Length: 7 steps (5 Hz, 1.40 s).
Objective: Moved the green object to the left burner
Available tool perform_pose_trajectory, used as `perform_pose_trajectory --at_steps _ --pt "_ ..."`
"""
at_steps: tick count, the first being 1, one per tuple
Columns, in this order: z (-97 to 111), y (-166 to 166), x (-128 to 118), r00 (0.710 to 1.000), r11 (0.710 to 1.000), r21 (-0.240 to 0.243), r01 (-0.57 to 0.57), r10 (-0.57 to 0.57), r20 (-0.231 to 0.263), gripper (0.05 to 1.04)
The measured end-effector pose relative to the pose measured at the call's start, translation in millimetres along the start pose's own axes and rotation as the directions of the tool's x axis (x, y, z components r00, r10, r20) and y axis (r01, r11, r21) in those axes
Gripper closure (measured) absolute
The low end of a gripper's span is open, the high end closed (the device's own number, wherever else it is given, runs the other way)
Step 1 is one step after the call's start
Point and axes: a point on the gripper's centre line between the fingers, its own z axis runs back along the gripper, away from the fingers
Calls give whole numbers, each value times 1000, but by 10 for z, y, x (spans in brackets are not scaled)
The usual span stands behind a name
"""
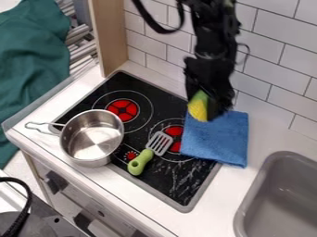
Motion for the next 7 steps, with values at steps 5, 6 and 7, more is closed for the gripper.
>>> perform_pose_trajectory --at_steps 5,6,7 --pt "-502 1475 -602 937 937 -23 -348 349 29 373" --pt "-491 1583 -642 929 932 -17 -363 364 67 373" --pt "-502 1590 -679 938 941 -17 -338 338 71 300"
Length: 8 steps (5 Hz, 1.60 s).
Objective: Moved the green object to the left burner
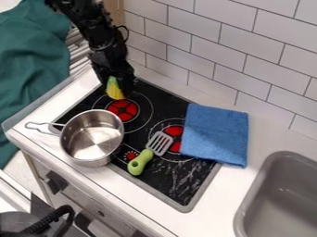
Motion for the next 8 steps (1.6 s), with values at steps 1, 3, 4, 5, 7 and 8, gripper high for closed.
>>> perform_pose_trajectory --at_steps 1,3,4,5,7,8 --pt "-11 -14 -66 1000 1000 -7 9 -9 -28 79" --pt "145 -82 15 999 999 -9 38 -38 -4 82" --pt "318 -191 89 998 998 -3 69 -69 -6 82" --pt "633 -381 190 994 994 39 104 -102 -43 82" --pt "874 -927 110 974 996 56 66 -53 -222 82" --pt "866 -1121 39 977 998 32 46 -38 -210 82"
